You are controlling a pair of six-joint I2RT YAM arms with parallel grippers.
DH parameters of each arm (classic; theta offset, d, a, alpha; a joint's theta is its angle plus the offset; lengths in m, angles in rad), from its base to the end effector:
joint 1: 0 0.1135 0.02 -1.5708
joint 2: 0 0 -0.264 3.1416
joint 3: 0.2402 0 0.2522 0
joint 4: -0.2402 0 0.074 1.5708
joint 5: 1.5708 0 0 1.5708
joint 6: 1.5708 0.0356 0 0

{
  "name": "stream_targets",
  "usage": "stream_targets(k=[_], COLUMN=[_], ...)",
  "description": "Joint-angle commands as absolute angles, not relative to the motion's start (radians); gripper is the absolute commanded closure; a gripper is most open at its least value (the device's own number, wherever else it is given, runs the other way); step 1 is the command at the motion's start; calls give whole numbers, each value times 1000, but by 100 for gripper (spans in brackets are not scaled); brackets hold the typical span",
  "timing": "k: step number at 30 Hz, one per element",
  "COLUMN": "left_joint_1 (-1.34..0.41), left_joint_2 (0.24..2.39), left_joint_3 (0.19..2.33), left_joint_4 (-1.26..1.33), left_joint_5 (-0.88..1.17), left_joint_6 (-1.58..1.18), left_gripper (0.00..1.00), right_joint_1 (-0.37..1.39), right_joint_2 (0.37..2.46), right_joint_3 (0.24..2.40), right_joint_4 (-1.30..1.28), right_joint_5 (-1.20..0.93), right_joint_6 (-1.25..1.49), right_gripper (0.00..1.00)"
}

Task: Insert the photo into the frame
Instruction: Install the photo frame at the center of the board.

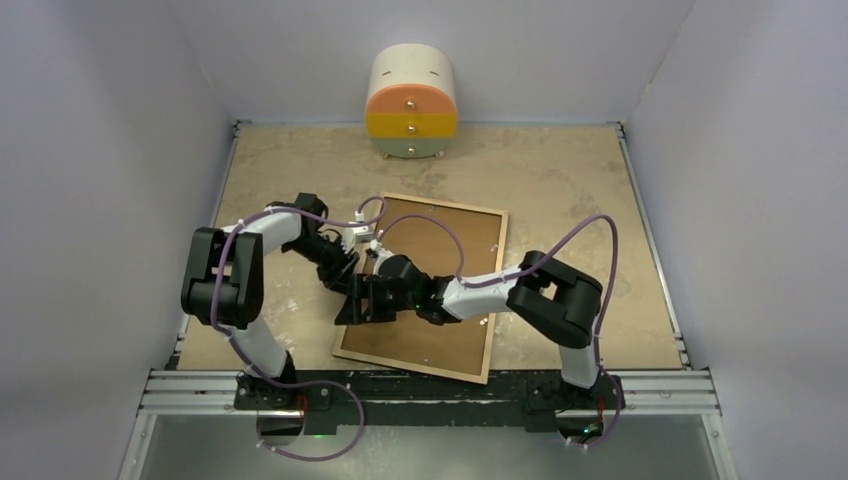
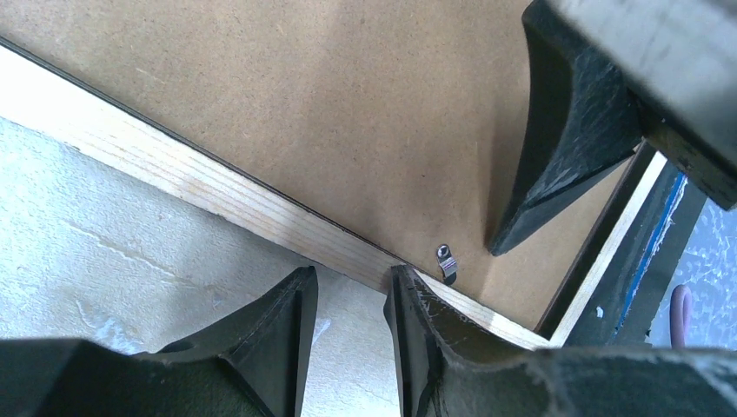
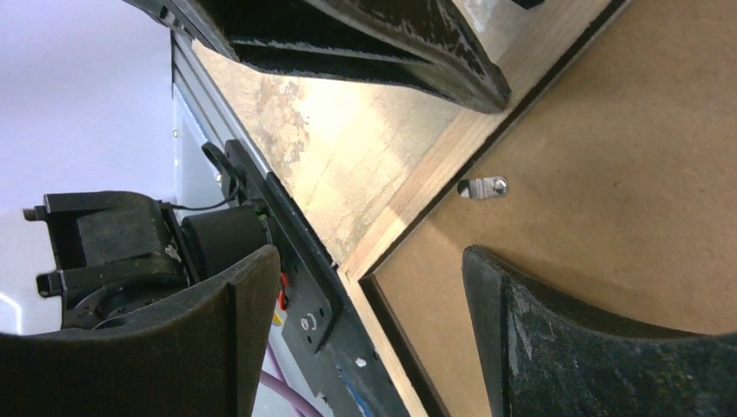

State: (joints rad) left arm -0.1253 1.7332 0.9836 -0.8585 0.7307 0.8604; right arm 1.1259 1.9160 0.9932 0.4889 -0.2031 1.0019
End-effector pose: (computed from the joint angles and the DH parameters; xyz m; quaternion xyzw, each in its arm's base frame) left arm 0.2740 -0.0585 0.1506 0.4360 0.8258 -0.3396 0.1121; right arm 0.1673 0.3676 0.1571 -0.1064 0.8334 0.5097 0.1853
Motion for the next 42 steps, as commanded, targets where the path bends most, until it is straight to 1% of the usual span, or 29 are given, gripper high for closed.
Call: stream_targets(k=[1,4,8,11,21,36,40,42], left_joint_1=[-138,-138,-138,-138,-138,-140,-140,-136], left_joint_2=[1724,1721,1720,1717,1714,1719,1727,1725], left_joint_3=[988,985,980,979,977,977,982,995], left_joint_4=[-858,-860,-862,-867,-883,-913,-925,-939], left_joint_5=[765,767,775,777,792,807,811,811], left_joint_6=[902,905,914,920,936,978,990,991], left_gripper=[62,62,62,62,62,63,63,63], right_joint_1=[1138,1139,1143,1145,1150,1150,1152,1151], right_joint_2=[1955,1975,1982,1975,1989,2014,2019,1990], right_joint_3=[1045,1048,1056,1065,1062,1045,1056,1047], right_joint_4=[446,461,460,433,432,509,511,495], right_joint_5=[-180,-145,-63,-5,38,103,66,69], right_joint_6=[969,970,950,923,901,873,867,859], right_gripper=[21,22,28,28,29,29,29,29])
